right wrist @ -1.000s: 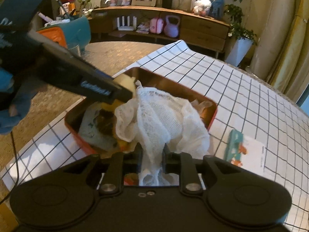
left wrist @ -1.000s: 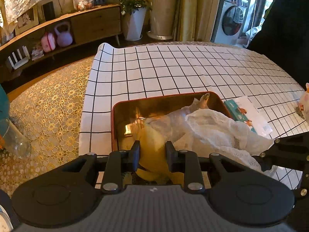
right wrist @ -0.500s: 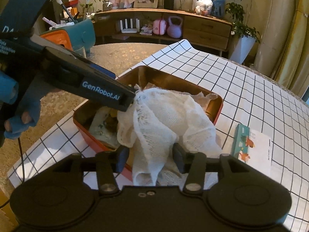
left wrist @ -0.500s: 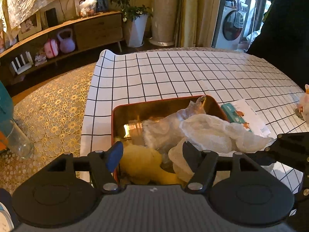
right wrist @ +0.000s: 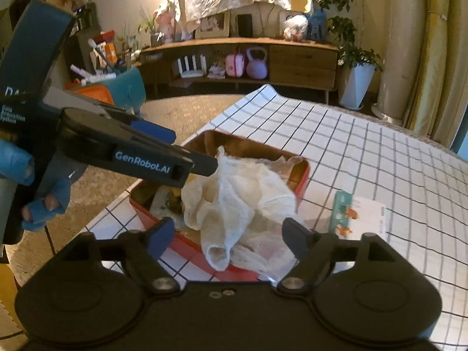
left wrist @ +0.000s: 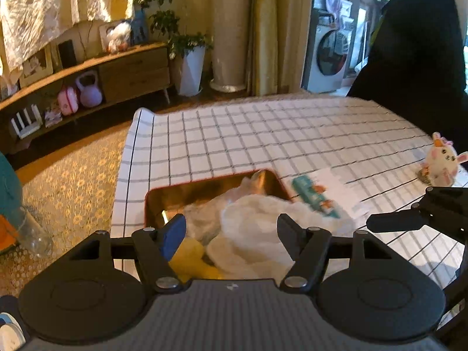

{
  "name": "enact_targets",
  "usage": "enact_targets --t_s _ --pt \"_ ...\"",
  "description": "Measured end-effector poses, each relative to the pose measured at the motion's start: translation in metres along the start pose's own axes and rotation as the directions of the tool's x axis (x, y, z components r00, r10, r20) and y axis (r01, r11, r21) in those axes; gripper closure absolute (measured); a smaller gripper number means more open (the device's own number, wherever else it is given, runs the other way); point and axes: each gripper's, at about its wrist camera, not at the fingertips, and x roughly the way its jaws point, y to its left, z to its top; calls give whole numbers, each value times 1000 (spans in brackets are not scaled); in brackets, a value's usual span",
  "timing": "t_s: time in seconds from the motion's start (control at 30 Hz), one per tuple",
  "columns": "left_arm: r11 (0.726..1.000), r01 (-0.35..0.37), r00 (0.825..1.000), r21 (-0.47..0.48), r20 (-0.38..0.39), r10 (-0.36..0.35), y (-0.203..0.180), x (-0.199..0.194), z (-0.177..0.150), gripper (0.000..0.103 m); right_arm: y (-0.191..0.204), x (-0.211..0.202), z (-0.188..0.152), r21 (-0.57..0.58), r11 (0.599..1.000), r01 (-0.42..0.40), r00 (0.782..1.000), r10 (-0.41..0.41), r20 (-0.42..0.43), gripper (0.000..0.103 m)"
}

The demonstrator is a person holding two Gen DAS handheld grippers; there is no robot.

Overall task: Organize soft objects
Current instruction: 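Open both tools to drop the chicken and lace cloth into the tin, then move both open tools toward the pink-and-white bunny plush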

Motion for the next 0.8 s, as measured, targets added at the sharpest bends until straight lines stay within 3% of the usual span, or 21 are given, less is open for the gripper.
enact_targets --t_s 0.27,0.4,0.63,0.8 --pt "998 62 996 29 68 -64 -38 -38 10 34 -11 -56 -8 40 999 -13 997 9 75 11" --pt "994 99 991 50 87 -103 -64 -48 10 27 -23 -88 -20 60 998 5 994 -12 111 7" --pt "979 182 977 94 94 -191 -116 -51 8 23 -55 -139 -56 110 990 91 984 -106 141 4" --pt "959 263 958 109 88 -273 -157 -43 7 22 -84 -166 -85 171 970 170 970 -196 146 3"
